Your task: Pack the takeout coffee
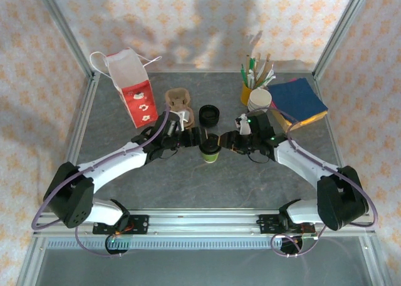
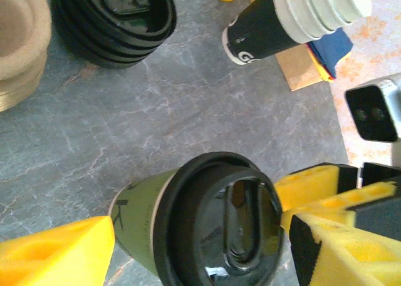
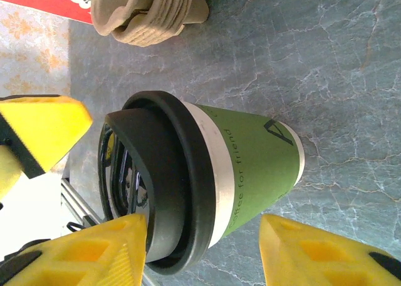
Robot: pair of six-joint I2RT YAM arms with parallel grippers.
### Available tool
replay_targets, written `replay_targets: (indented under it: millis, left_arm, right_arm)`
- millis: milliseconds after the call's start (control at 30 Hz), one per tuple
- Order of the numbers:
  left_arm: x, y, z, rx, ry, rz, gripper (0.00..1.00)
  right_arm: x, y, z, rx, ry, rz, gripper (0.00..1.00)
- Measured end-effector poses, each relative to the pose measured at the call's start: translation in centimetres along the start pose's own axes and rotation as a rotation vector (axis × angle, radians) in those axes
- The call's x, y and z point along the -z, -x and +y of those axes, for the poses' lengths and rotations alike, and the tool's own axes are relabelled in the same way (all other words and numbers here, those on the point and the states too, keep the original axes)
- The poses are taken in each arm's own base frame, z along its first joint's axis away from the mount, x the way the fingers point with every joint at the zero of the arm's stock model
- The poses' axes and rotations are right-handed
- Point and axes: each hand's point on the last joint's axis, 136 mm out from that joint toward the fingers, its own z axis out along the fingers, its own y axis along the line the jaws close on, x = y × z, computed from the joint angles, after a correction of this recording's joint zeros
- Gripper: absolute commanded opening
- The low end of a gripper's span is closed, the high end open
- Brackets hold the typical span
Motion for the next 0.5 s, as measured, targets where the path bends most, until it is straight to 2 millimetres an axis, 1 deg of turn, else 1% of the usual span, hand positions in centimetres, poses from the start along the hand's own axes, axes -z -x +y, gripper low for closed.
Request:
replay_targets:
  millis: [100, 300, 500]
  left_arm:
    - [-0.8, -0.5, 0.8, 0.008, 0.02, 0.023, 0.67]
    - [-1.8, -1.3, 1.8, 0.017, 0.041, 0.056, 0.62]
    - [-2.3, -1.3, 1.6, 0.016, 0.025, 0.06, 0.59]
  right_arm:
    - [-0.2, 0.1, 0.1, 0.002, 0.001, 0.002, 0.5]
    - [-0.5, 0.4, 0.2, 0.005, 0.002, 0.002, 0.5]
    - [-0.8, 0.5, 0.0, 0.0, -0.005, 0.005, 0.5]
